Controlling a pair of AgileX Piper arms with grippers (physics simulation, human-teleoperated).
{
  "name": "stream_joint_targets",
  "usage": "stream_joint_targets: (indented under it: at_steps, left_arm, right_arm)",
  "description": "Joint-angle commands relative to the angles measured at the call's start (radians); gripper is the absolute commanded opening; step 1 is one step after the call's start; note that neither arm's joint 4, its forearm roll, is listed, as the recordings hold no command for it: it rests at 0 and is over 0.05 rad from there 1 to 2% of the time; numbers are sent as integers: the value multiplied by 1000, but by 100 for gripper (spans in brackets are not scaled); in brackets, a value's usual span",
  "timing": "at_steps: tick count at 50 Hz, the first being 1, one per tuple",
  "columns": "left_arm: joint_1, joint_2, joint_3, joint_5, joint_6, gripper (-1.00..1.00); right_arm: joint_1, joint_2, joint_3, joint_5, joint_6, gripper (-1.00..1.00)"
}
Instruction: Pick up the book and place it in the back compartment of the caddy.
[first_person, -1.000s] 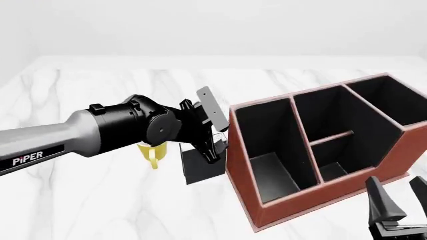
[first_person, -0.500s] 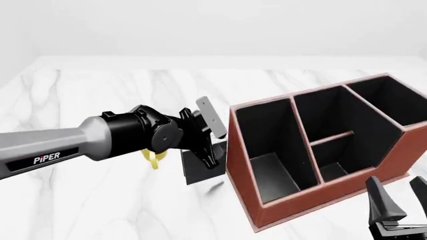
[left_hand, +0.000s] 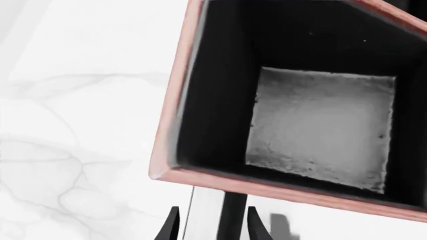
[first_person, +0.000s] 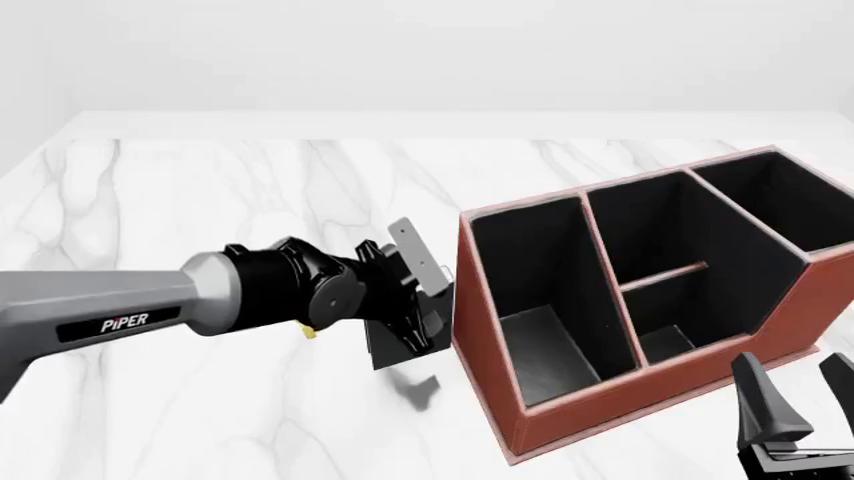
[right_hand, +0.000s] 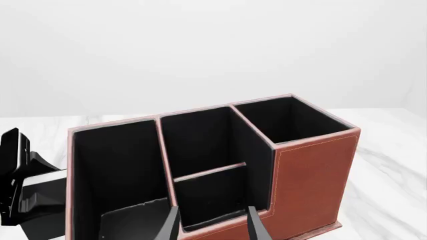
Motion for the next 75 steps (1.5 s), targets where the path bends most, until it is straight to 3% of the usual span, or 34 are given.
stream_joint_targets:
  at_steps: [1, 7, 8, 19, 31, 36, 41, 43, 45, 48, 53, 61, 62, 65, 75]
  left_arm:
    - [-10, 26, 29, -37, -16, 100]
    - [-18, 11, 46, -47, -26, 100]
    - [-26, 1, 48, -38, -45, -100]
    - [-36, -93, 45, 45, -59, -100]
    - [-72, -203, 124, 108, -76, -100]
    - [-95, -267, 126, 169, -86, -100]
    - [-155, -372, 65, 297, -120, -100]
    - [-146, -392, 21, 360, -92, -100]
    - [-32, -387, -42, 405, 1, -100]
    - [-69, -407, -103, 482, -30, -100]
    - [-102, -452, -270, 671, 27, -100]
    - [-49, -423, -630, 915, 185, -100]
    - [-49, -422, -632, 916, 185, -100]
    - [-66, -360, -850, 1014, 218, -100]
    - [-134, -194, -1106, 1015, 270, -100]
  right_arm:
    - [-3, 12, 1, -12, 1, 100]
    - [-4, 19, 1, -19, 2, 100]
    - [-3, 19, 2, -20, 1, 100]
    - [-4, 10, 1, -11, 1, 100]
    - [-3, 8, 0, -9, 2, 100]
    - [-2, -3, -1, 2, 1, 100]
    - [-1, -4, -3, 4, 4, 100]
    - [-1, -6, -3, 6, 5, 100]
    - [-1, -6, -3, 7, 6, 100]
    - [-1, -5, -3, 5, 6, 100]
    - [-2, 3, -2, -3, 5, 100]
    - [-3, -1, -1, 1, 3, 100]
    - [-3, -1, -1, 0, 3, 100]
    - [-1, -6, -2, 5, 1, 100]
    - [-2, -20, -4, 18, 1, 100]
